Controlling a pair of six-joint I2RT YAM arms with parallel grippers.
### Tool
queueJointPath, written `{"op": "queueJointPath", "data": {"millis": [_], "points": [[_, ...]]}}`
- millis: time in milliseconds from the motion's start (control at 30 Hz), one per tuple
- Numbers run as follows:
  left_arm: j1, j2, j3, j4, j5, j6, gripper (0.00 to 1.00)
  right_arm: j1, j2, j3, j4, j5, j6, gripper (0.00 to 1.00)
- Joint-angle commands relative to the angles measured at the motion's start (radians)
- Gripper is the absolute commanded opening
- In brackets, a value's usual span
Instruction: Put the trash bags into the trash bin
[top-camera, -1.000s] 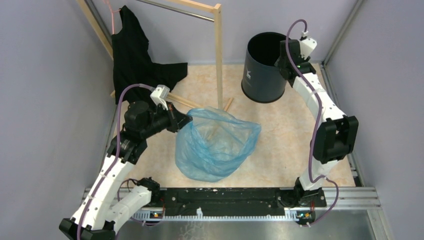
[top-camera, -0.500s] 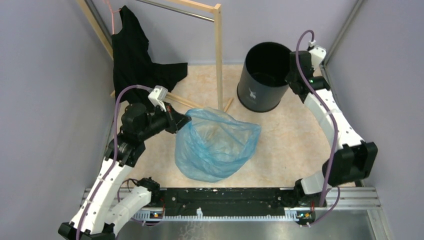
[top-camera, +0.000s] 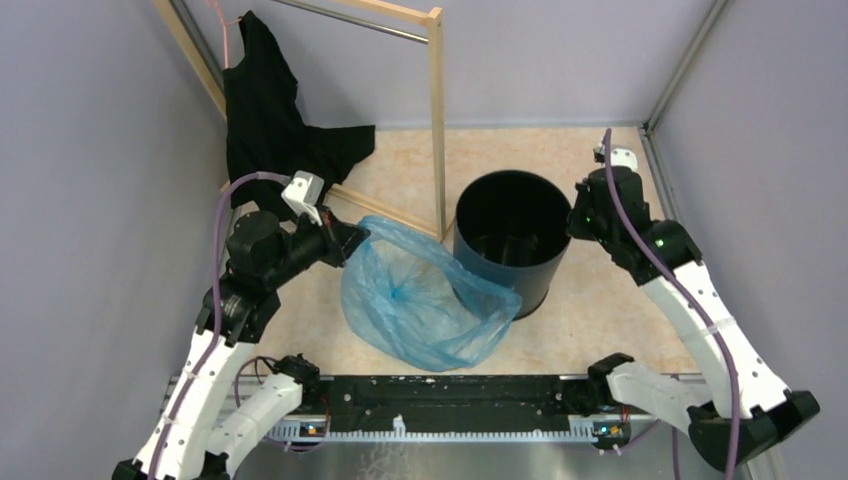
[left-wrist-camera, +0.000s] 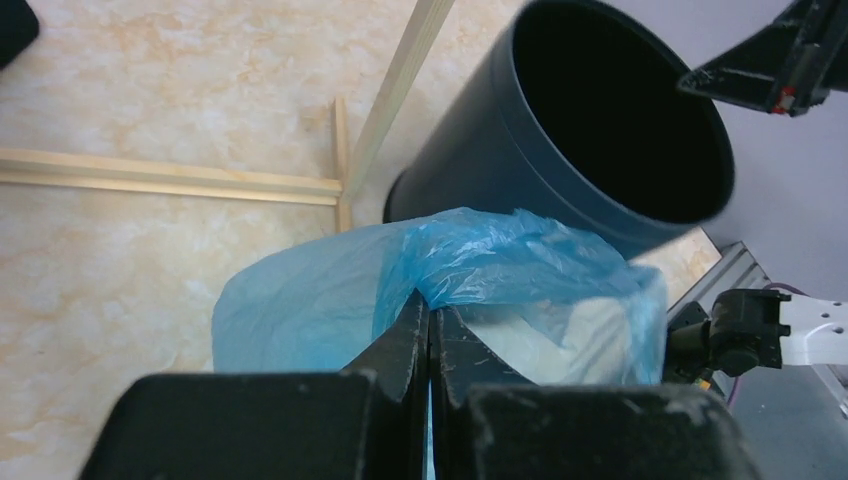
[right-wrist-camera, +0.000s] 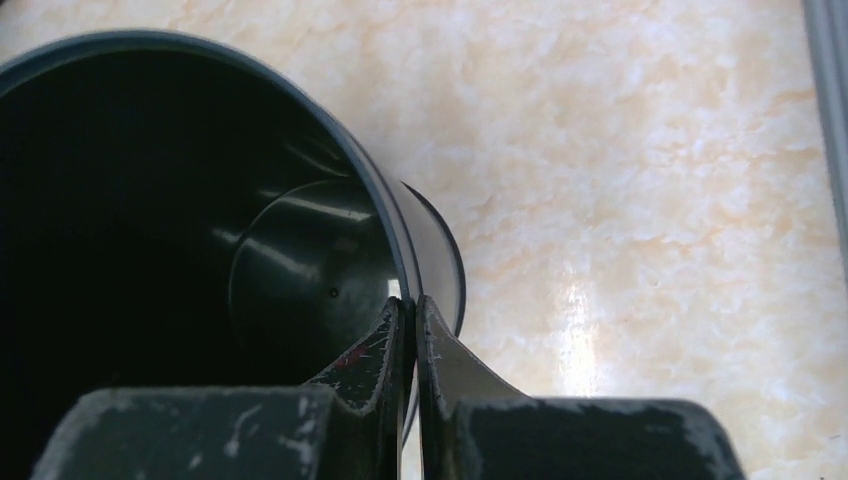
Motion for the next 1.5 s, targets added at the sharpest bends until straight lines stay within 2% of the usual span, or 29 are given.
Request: {"op": "queueJointPath", "data": {"millis": [0, 67, 200, 333, 400, 467, 600, 700, 800, 900, 1067, 1367, 1467], "points": [[0.000, -0.035, 0.035, -0.001, -0.036, 0.038, 0.00, 0.015, -0.098, -0.052, -0.080, -0.157, 0.001, 0.00], [0.000, -0.045, 0.034, 0.005, -0.033, 0.036, 0.00, 0.015, -0.122, -0.066, -0.073, -0.179, -0.013, 0.00], [-0.001, -0.043, 0.044, -0.001, -0.023, 0.030, 0.00, 0.015, -0.098, 0.048, -0.118, -0.151, -0.067, 0.42], [-0.001, -0.035, 0.058, -0.013, -0.027, 0.032, 0.00, 0.014, -0.015, 0.277, -0.167, -0.128, -0.141, 0.68], [0.000, -0.031, 0.063, -0.016, -0.031, 0.032, 0.00, 0.019, 0.037, 0.370, -0.140, -0.185, -0.159, 0.78], [-0.001, -0.026, 0.070, -0.018, -0.032, 0.027, 0.00, 0.054, 0.079, 0.432, -0.087, -0.273, -0.149, 0.84], [0.000, -0.015, 0.083, -0.033, -0.039, 0.007, 0.00, 0.302, 0.173, 0.485, 0.063, -0.291, -0.118, 0.94], [-0.001, -0.004, 0.089, -0.044, -0.045, -0.014, 0.00, 0.480, 0.267, 0.504, 0.170, -0.288, -0.111, 0.98], [0.000, 0.006, 0.096, -0.053, -0.055, -0.032, 0.00, 0.600, 0.355, 0.507, 0.273, -0.333, -0.129, 0.99], [0.000, 0.016, 0.113, -0.063, -0.087, -0.050, 0.00, 0.660, 0.405, 0.467, 0.369, -0.371, -0.151, 0.99], [-0.001, 0.027, 0.127, -0.054, -0.114, -0.107, 0.00, 0.677, 0.391, 0.265, 0.585, -0.486, -0.097, 0.99], [0.000, 0.073, 0.153, -0.036, -0.161, -0.181, 0.00, 0.837, 0.414, 0.184, 0.638, -0.214, -0.047, 0.99], [0.001, 0.076, 0.160, -0.034, -0.191, -0.203, 0.00, 0.899, 0.423, 0.145, 0.677, -0.060, 0.002, 0.99]]}}
